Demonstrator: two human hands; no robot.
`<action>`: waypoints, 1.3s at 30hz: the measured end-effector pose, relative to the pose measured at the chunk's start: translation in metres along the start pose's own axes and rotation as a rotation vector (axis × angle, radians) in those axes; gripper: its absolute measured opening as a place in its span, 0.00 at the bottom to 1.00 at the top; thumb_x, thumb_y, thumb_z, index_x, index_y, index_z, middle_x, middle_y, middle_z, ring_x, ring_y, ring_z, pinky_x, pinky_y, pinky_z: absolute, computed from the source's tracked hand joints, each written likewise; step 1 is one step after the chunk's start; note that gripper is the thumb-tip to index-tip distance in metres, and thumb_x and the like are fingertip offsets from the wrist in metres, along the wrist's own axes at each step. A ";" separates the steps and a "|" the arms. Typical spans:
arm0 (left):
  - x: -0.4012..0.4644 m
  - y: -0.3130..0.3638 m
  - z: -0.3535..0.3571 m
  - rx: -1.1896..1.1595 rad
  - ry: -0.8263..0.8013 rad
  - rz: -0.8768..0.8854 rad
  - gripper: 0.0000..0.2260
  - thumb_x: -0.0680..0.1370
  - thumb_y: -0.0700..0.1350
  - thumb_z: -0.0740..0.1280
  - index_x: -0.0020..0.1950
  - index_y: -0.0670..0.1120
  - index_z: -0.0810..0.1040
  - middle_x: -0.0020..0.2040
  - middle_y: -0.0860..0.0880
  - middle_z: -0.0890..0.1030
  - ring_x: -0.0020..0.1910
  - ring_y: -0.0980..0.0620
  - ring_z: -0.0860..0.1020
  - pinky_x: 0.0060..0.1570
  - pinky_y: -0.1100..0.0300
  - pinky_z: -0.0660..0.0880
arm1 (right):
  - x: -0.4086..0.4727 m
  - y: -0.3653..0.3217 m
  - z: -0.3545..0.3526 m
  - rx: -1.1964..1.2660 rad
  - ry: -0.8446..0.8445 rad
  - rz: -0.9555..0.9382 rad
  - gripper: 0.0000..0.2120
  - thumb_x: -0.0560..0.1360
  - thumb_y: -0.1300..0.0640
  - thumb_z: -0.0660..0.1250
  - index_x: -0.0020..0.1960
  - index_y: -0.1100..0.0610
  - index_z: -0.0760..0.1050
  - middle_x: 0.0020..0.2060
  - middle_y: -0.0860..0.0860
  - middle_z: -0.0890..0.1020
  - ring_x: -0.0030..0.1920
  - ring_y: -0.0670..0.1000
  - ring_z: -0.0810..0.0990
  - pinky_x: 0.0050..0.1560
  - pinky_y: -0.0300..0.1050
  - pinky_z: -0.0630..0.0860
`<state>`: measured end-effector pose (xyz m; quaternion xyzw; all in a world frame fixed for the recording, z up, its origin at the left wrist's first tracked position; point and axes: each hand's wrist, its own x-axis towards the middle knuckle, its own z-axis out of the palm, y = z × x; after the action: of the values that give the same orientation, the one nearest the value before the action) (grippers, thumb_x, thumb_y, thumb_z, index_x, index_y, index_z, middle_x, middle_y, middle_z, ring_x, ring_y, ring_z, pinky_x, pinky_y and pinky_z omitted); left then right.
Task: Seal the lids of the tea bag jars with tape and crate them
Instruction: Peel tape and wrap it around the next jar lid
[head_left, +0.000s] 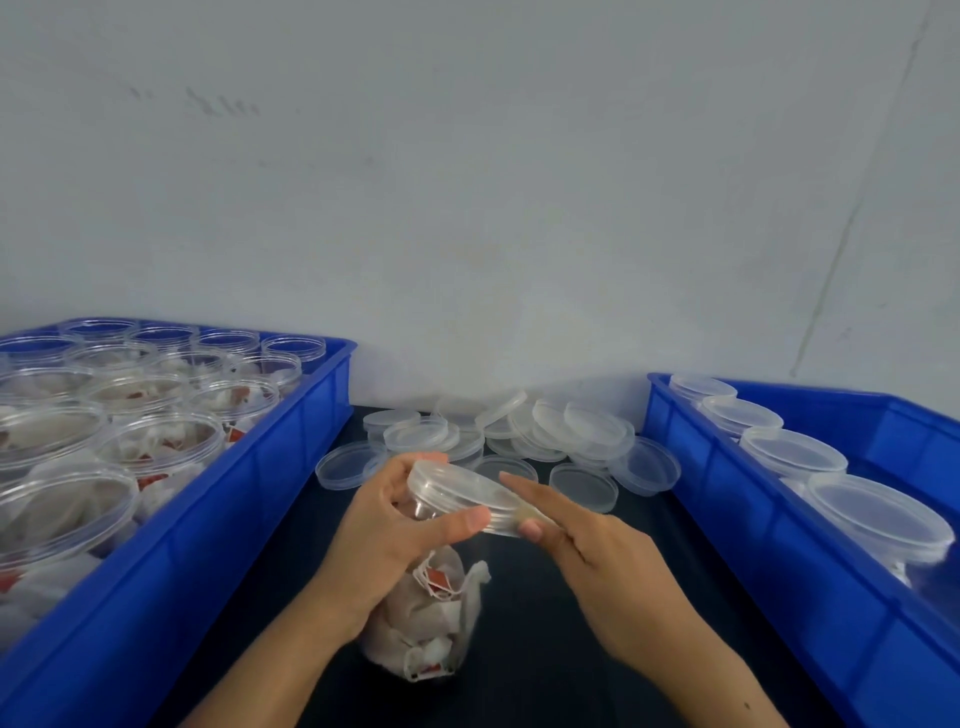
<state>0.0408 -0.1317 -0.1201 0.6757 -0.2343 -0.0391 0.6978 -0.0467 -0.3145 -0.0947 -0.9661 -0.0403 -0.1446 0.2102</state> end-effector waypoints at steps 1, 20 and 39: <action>0.000 0.000 -0.001 -0.016 0.003 -0.007 0.39 0.50 0.59 0.80 0.59 0.52 0.76 0.51 0.54 0.84 0.49 0.57 0.83 0.43 0.66 0.78 | 0.000 0.000 0.000 0.002 0.008 -0.008 0.30 0.70 0.29 0.38 0.71 0.27 0.55 0.30 0.41 0.73 0.35 0.33 0.73 0.34 0.32 0.66; -0.014 0.000 0.023 0.530 0.230 0.110 0.45 0.57 0.78 0.63 0.70 0.63 0.61 0.60 0.67 0.67 0.58 0.62 0.72 0.54 0.63 0.72 | 0.003 -0.009 0.035 0.375 0.142 0.074 0.22 0.82 0.47 0.56 0.68 0.23 0.57 0.47 0.41 0.81 0.40 0.35 0.78 0.44 0.31 0.74; -0.005 0.010 0.005 0.069 0.115 0.100 0.38 0.50 0.62 0.78 0.57 0.55 0.75 0.49 0.62 0.81 0.47 0.63 0.81 0.42 0.72 0.76 | 0.001 0.000 0.004 0.135 0.053 0.003 0.20 0.76 0.34 0.49 0.68 0.27 0.57 0.29 0.46 0.74 0.31 0.44 0.72 0.37 0.38 0.69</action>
<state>0.0318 -0.1337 -0.1119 0.6878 -0.2283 0.0427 0.6877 -0.0449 -0.3131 -0.0985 -0.9456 -0.0428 -0.1667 0.2760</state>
